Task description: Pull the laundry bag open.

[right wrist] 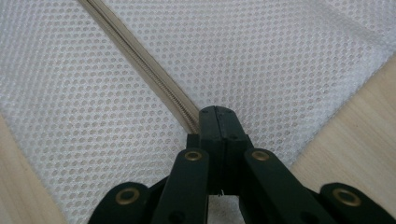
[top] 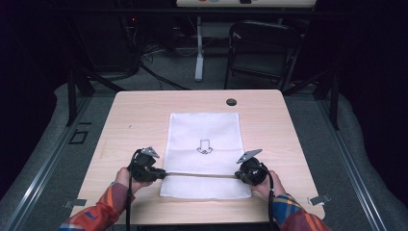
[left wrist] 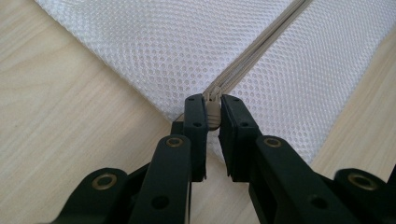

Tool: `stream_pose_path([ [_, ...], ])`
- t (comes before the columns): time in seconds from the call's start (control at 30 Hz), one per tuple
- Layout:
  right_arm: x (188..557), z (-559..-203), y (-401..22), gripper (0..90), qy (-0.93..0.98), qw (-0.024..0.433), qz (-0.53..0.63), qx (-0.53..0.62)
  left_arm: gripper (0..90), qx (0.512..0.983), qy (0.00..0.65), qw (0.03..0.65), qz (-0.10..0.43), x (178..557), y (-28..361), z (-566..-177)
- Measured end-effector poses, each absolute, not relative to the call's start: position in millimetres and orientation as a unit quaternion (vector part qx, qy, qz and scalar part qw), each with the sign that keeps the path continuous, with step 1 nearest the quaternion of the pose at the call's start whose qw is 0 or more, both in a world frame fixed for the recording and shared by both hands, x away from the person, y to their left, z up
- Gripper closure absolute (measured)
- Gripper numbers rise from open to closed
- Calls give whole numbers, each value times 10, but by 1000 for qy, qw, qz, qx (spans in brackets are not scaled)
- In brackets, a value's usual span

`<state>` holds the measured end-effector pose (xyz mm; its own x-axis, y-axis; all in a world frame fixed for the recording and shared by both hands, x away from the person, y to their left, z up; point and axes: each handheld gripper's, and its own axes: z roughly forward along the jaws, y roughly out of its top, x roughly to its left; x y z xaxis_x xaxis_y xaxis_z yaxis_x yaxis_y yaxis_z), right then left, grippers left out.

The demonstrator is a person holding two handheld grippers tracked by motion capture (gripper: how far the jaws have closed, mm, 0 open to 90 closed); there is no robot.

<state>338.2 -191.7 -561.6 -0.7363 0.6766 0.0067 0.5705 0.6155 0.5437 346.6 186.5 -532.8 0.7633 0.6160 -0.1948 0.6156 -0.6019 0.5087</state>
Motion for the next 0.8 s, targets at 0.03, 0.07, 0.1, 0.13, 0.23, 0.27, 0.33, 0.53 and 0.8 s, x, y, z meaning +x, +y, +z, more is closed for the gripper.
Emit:
stream_pose_path([
  [0.03, 3385, -5615, -1918, 900, 894, 99, 265, 348, 811, 896, 343, 282, 2, 3462, 1863, -5325],
  [0.07, 3387, -5615, -1919, 900, 894, 98, 265, 348, 811, 897, 342, 281, 1, 3461, 1863, -5323],
  [0.1, 3388, -5615, -1919, 900, 894, 98, 265, 348, 811, 898, 342, 278, 3, 3462, 1864, -5322],
  [0.13, 3387, -5616, -1920, 900, 894, 98, 265, 349, 811, 898, 344, 274, 5, 3462, 1870, -5324],
  [0.23, 3381, -5616, -1916, 900, 893, 101, 265, 349, 812, 894, 354, 273, 6, 3460, 1914, -5327],
  [0.27, 3378, -5621, -1910, 900, 892, 101, 269, 349, 812, 895, 354, 272, 9, 3458, 1931, -5324],
  [0.33, 3379, -5620, -1910, 900, 893, 100, 268, 348, 812, 892, 360, 273, 8, 3449, 1962, -5326],
  [0.53, 3377, -5614, -1906, 900, 894, 103, 262, 347, 812, 890, 368, 270, 8, 3432, 2014, -5339],
  [0.8, 3376, -5620, -1912, 900, 893, 101, 267, 348, 812, 890, 375, 259, 5, 3439, 2020, -5361],
])
